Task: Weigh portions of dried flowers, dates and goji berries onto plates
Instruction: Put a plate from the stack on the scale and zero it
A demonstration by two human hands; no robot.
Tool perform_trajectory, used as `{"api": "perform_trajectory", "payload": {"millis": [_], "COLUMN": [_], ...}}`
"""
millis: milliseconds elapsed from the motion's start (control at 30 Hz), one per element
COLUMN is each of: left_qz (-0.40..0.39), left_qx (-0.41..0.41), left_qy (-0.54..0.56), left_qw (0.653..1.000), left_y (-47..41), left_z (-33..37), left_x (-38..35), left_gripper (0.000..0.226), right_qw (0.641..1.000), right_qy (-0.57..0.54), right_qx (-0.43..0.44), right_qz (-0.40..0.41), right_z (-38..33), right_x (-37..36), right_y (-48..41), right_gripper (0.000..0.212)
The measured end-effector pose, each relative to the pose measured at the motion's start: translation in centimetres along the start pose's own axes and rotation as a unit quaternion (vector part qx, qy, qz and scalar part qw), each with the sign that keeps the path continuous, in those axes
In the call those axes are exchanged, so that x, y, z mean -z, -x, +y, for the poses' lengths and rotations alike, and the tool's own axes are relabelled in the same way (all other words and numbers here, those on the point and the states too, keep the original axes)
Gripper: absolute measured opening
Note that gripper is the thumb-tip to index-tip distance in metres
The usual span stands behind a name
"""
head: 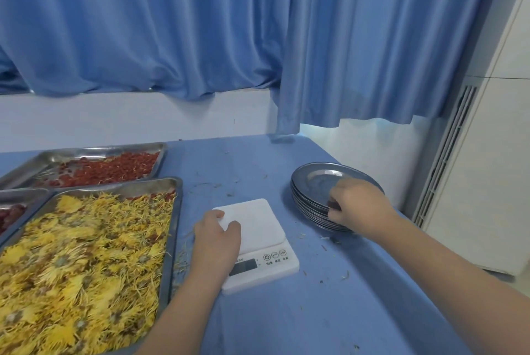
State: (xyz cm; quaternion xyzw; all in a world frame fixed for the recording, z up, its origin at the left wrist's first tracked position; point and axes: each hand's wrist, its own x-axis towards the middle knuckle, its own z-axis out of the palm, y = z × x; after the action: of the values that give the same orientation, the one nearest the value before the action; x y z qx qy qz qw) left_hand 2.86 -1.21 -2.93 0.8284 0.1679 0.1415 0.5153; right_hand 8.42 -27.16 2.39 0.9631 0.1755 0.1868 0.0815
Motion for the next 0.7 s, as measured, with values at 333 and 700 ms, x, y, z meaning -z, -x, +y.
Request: {"api": "perform_trajectory", "payload": {"millis": [333, 700], "left_qz": [0.008, 0.070], "left_qx": [0.052, 0.062], "left_qy": [0.159, 0.401], "left_qw": [0.986, 0.911], "left_y": [-0.6, 0.2], "left_z": [0.3, 0.4], "left_x": [0.4, 6.2], "left_gripper": [0.026, 0.017], "right_qw": [0.937, 0.935], "right_qy": [-0.057, -0.099], "right_qx": [0.128, 0.236], "right_qz": [0.321, 0.246], "right_z": [-4.9, -11.4], "right_x": [2.6, -1.4], "right_y": [-0.7, -0.1], "right_gripper": [0.010, 0.021]}}
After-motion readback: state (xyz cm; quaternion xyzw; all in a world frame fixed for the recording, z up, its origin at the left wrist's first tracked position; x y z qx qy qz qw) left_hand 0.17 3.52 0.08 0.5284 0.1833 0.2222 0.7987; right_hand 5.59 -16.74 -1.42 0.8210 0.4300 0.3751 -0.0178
